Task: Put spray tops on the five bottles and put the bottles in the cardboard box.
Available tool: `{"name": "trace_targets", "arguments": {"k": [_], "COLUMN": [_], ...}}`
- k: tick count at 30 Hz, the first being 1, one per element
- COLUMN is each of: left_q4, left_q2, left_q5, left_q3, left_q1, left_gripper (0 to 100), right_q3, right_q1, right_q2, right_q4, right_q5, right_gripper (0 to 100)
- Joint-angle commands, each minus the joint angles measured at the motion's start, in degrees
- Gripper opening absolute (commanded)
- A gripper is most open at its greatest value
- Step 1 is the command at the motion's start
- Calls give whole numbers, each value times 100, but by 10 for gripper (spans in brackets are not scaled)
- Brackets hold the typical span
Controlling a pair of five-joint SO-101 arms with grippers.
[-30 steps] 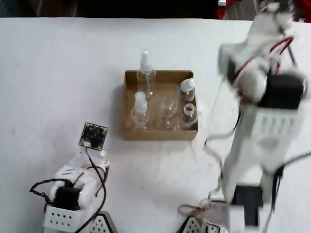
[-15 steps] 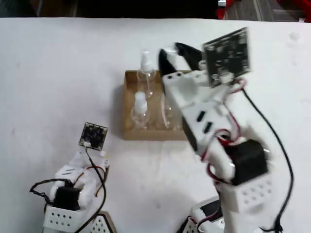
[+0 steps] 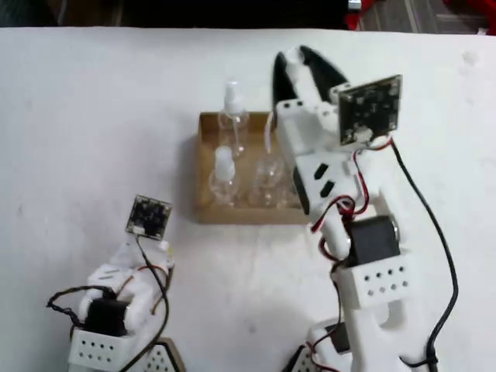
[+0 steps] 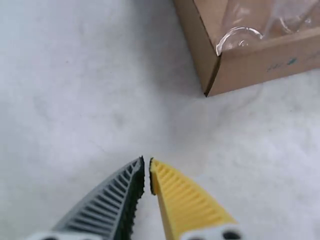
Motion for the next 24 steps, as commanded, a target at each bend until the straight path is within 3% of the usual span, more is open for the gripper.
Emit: {"name": "trace_targets", "arguments": {"k": [1, 24], "left_q4": [35, 35], "left_q2": [-40, -40], "left_q5": [-62, -70], "left_q3": [9, 9], "left_q1": [-40, -40], "left_gripper": [24, 24], "right_q3": [141, 1679], "right_q1": [84, -22], "right_q2": [-13, -585], "right_q4": [-347, -1068], "right_q5": [26, 18], "right_gripper": [16, 16]}}
